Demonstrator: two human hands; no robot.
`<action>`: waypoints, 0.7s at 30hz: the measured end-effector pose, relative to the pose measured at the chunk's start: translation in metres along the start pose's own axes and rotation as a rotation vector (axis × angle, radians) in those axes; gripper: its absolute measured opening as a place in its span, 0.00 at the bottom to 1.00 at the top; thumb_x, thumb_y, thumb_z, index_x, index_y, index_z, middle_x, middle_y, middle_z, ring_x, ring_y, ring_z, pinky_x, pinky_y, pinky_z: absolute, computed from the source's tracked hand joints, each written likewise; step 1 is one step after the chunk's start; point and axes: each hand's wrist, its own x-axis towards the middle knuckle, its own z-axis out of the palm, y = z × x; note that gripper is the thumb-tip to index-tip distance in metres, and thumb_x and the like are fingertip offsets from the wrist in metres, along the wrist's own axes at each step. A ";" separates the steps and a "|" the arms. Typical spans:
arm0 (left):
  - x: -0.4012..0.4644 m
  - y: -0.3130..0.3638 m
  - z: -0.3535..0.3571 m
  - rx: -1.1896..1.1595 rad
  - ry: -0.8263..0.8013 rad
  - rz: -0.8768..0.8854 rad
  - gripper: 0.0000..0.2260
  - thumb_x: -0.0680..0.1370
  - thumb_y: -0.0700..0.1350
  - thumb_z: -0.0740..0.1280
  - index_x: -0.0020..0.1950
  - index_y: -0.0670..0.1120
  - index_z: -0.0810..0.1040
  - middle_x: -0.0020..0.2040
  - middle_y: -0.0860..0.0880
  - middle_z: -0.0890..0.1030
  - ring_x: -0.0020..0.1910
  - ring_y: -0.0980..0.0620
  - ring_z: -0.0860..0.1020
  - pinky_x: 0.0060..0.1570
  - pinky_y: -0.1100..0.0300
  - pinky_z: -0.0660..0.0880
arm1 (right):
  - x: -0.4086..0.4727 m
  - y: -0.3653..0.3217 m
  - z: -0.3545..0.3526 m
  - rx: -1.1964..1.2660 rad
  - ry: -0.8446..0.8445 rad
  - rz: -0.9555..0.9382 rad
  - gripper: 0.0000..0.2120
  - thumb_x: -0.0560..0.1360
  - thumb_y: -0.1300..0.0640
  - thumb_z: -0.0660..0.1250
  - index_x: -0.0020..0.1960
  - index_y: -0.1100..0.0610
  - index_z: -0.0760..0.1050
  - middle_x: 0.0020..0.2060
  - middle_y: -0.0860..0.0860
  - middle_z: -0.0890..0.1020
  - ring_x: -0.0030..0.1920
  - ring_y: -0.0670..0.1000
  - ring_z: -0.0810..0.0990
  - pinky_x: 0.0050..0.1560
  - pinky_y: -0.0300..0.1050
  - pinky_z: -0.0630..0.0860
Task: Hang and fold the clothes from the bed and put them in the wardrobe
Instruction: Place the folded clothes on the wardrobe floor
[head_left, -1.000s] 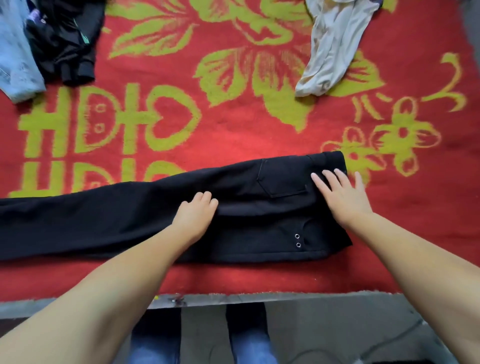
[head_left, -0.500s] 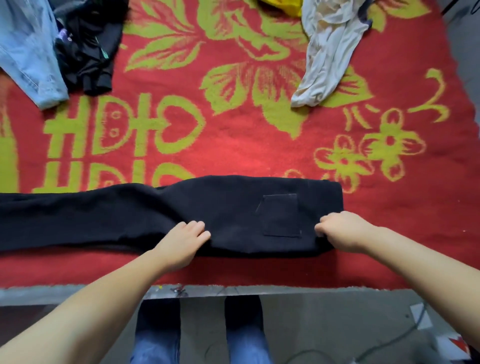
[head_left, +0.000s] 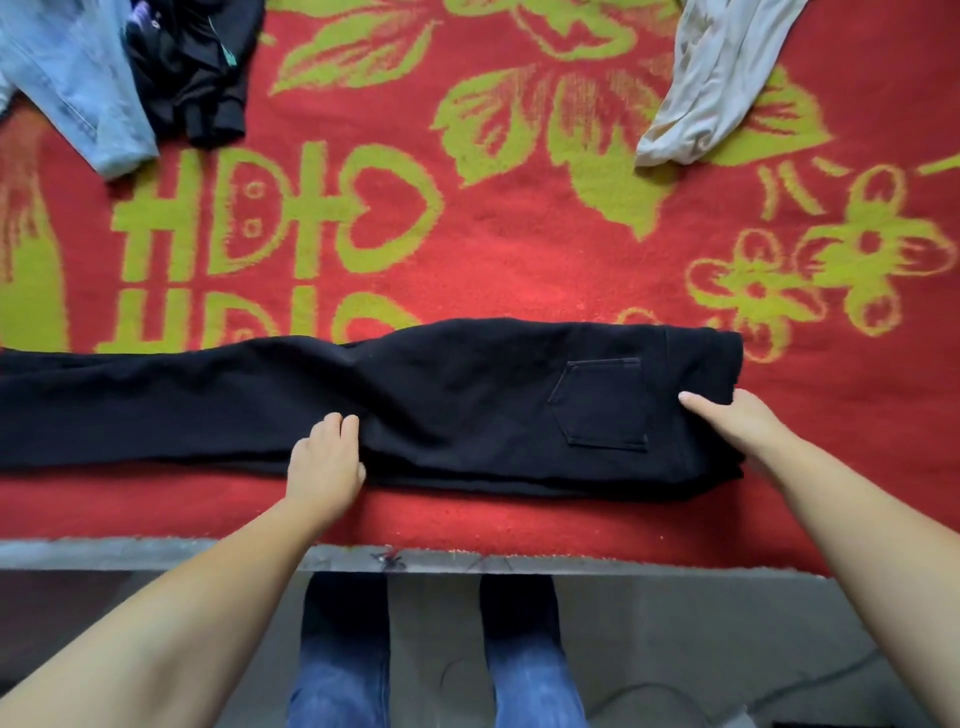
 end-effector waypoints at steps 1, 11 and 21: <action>0.005 -0.001 -0.004 0.057 -0.008 0.011 0.14 0.75 0.42 0.65 0.59 0.44 0.70 0.55 0.45 0.72 0.54 0.44 0.73 0.45 0.53 0.70 | 0.000 -0.004 -0.001 -0.003 -0.004 -0.035 0.17 0.75 0.52 0.70 0.60 0.60 0.75 0.56 0.57 0.80 0.51 0.54 0.78 0.51 0.46 0.72; -0.015 0.000 0.011 -0.014 0.071 0.510 0.11 0.60 0.34 0.71 0.40 0.41 0.78 0.37 0.43 0.75 0.34 0.41 0.76 0.36 0.53 0.75 | 0.010 0.010 -0.081 -0.557 0.402 -0.003 0.26 0.75 0.56 0.69 0.68 0.65 0.66 0.63 0.69 0.71 0.63 0.69 0.70 0.60 0.61 0.68; 0.002 -0.055 -0.001 -0.438 0.164 -0.083 0.18 0.75 0.36 0.62 0.66 0.40 0.72 0.61 0.41 0.73 0.58 0.40 0.71 0.53 0.46 0.70 | -0.048 -0.072 0.109 -0.999 0.015 -0.671 0.31 0.81 0.49 0.56 0.79 0.52 0.46 0.78 0.54 0.47 0.78 0.53 0.47 0.74 0.57 0.54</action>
